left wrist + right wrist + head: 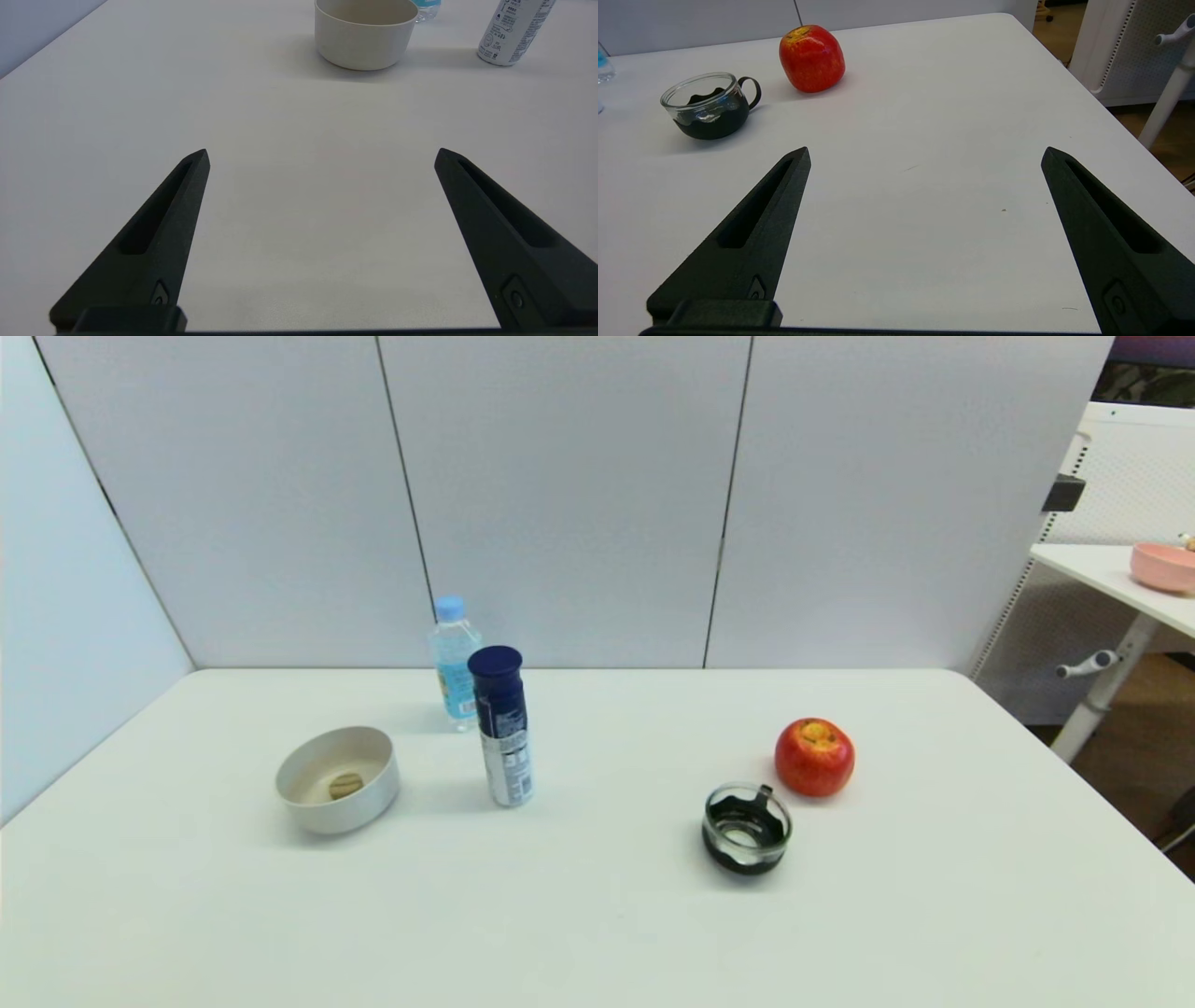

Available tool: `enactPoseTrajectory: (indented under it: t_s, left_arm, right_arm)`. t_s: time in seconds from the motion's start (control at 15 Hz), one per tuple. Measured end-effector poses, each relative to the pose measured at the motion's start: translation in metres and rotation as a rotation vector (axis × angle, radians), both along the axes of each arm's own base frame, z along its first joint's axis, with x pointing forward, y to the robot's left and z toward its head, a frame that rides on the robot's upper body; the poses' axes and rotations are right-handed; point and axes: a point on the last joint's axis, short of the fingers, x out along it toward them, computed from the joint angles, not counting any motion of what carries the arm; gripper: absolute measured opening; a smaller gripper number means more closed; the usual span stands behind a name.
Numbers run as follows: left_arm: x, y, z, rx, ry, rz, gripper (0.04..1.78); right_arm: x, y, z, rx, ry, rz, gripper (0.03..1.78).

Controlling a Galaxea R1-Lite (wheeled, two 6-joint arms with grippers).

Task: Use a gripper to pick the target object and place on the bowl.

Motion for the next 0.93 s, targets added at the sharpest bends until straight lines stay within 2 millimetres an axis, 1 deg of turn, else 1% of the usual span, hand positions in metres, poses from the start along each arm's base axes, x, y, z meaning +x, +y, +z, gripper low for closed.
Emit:
enactPoseTrajectory:
  t_s: [0.93]
  left_arm:
    - [0.0,0.0,-0.0002,0.0,0.001,0.0,1.71]
  right_arm:
    - [0.0,0.0,0.0,0.001,0.0,-0.002,1.71]
